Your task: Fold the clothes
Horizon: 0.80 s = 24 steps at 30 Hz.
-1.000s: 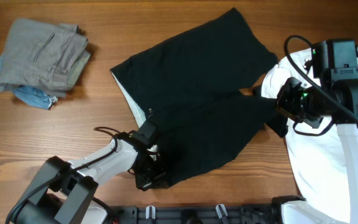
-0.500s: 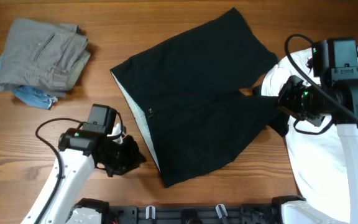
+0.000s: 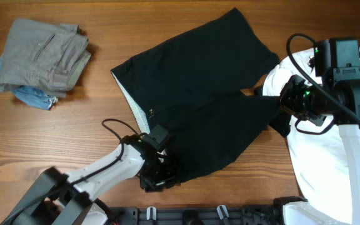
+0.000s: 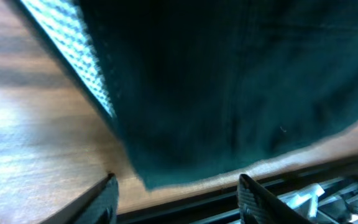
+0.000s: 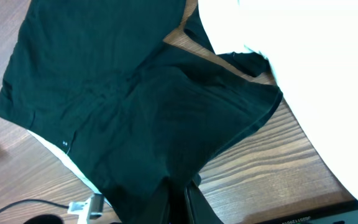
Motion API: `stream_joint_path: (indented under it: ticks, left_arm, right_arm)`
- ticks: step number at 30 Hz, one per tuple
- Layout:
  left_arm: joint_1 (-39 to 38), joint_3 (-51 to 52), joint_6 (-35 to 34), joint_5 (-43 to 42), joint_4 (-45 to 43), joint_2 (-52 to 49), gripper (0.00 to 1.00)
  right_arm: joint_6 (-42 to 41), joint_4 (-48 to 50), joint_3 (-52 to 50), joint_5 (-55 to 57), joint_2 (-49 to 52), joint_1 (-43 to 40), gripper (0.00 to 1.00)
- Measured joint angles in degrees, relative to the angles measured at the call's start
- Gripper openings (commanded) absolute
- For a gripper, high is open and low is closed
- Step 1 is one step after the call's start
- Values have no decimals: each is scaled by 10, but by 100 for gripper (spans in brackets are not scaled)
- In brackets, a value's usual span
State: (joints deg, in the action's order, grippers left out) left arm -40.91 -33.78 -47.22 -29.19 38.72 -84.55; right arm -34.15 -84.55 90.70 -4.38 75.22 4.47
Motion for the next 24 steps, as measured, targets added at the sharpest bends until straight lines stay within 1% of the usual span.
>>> stream_joint_path:
  ticks: [4,6,7,8,12,13,15,16,17,19,21,22,23,24]
  left_arm:
    - [0,-7,-14,-34,-22,-33,41]
    - [3,-8,-16,-42,-26,-41,34]
    - [3,-8,-18,-42,-28,-41,27]
    - [3,-8,-19,-41,-30,-42,23]
    - [3,-7,-23,-39,-35,-47,12]
    - [3,-7,-24,-38,-34,-48,14]
    - [3,-7,-24,-37,-35,-48,24]
    - [3,-7,-26,-39,-35,-48,29]
    - [3,-7,-25,-40,-35,-48,36]
    - [5,-9,-24,-42,-29,-46,67]
    - [18,-9,-26,-43,-20,-37,73]
    - [23,-9,-27,-43,-18,-33,74]
    - [49,-9,-35,-36,-16,-22,72]
    - [58,-9,-42,-37,-17,-21,68]
  right_arm:
    - [0,0,0,0,0,0,9]
    - [0,0,0,0,0,0,9]
    - [0,0,0,0,0,0,9]
    - [0,0,0,0,0,0,9]
    - [0,0,0,0,0,0,9]
    - [0,0,0,0,0,0,9]
    - [0,0,0,0,0,0,9]
    - [0,0,0,0,0,0,9]
    - [0,0,0,0,0,0,9]
    - [0,-1,0,0,0,0,9]
    - [2,-2,0,0,0,0,9]
    - [4,-2,0,0,0,0,9]
    - [4,-2,0,0,0,0,9]
    - [4,-2,0,0,0,0,9]
